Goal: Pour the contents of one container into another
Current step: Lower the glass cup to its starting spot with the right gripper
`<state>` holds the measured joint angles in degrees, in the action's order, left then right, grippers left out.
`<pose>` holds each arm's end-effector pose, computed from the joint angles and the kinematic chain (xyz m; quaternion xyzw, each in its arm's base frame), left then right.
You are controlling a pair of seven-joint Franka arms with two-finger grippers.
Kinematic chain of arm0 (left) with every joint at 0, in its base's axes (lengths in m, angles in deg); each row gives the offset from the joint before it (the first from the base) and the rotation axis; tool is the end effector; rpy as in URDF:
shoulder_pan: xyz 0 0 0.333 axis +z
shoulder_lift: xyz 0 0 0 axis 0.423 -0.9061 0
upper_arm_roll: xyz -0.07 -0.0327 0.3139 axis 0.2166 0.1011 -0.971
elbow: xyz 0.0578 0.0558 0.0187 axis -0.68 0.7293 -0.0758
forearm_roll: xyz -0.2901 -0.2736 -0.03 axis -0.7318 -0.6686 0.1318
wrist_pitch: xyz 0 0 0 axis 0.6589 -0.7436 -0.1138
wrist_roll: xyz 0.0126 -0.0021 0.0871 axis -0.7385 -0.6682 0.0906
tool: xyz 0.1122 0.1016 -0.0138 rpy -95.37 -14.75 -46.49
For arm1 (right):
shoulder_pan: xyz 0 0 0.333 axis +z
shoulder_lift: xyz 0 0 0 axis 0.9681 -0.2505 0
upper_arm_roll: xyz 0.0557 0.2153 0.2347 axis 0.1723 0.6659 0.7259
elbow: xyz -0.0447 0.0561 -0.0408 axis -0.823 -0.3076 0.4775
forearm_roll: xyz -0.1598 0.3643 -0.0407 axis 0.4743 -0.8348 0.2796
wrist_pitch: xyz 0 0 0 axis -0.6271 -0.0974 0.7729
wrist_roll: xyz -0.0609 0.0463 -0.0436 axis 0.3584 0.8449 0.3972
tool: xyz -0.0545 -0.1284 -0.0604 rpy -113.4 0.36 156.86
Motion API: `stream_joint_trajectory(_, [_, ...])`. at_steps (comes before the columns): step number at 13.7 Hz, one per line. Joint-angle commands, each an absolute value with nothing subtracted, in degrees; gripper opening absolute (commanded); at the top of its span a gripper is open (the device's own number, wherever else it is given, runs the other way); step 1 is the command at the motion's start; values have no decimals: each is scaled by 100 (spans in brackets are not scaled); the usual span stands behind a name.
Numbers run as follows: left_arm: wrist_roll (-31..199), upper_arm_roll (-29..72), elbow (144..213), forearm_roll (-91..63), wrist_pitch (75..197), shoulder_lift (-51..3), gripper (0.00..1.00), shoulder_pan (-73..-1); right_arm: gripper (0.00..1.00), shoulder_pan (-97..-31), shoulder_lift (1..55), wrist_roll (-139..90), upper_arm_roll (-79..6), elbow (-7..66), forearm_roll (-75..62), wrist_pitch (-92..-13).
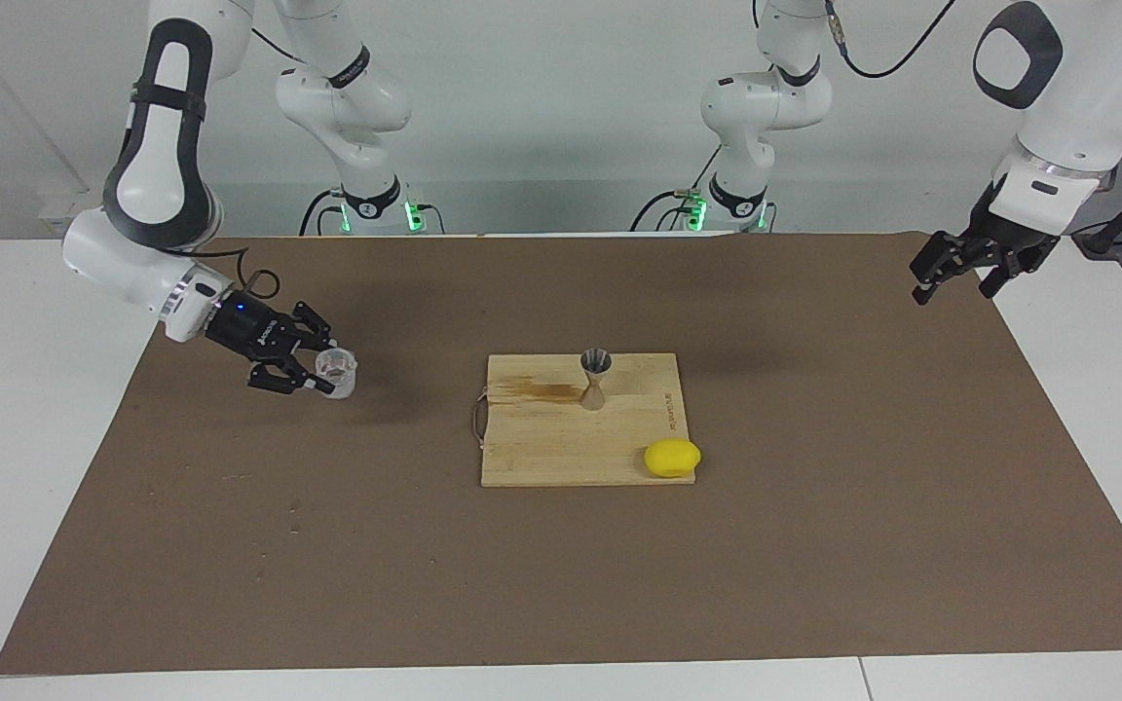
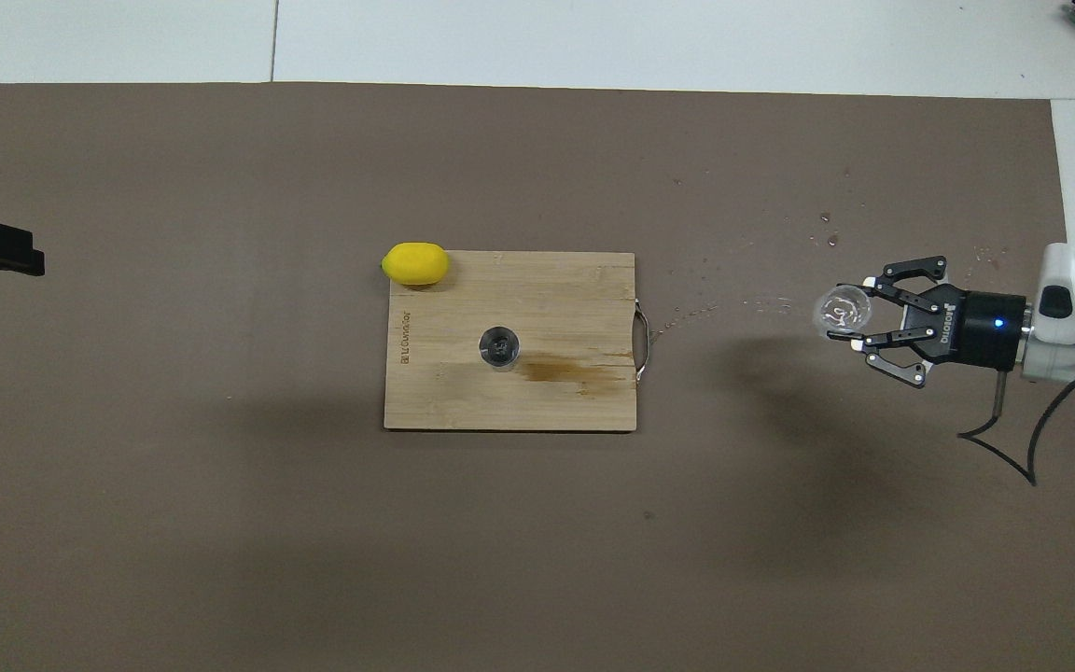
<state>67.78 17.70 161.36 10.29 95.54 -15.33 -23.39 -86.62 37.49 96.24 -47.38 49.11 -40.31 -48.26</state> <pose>0.5854 0.0229 0.5669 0.9992 0.0142 0.0380 0.0047 0.5565 -0.0463 0.3365 -0.6891 -0.5547 -0.3902 0.2554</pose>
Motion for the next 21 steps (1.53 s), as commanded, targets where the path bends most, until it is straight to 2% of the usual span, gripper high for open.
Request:
stream_joint_trajectory(1, [6880,1680,15970,1124,9306,-1629,100,-2511,0,-9060,3599,10195,-4660,4922,-4152,-4690])
stream_joint_trajectory(6, [6871,1672,15952,1089,8972,-1621,100,-2528,0,-9798,2633,11382,-4660,4545,-4187,-3804])
stream_joint_trajectory(13, [6889,1803,15952,1089,9006,-1507,100,-2494,0,-10247,2280,11542,-4652,4202,-4143,-3477])
stream_joint_trajectory(21, [6880,1874,16023,1089,9059,-1357,100,-2441,0,-10142,2104,11621,-4643,4482,-4319,-3486])
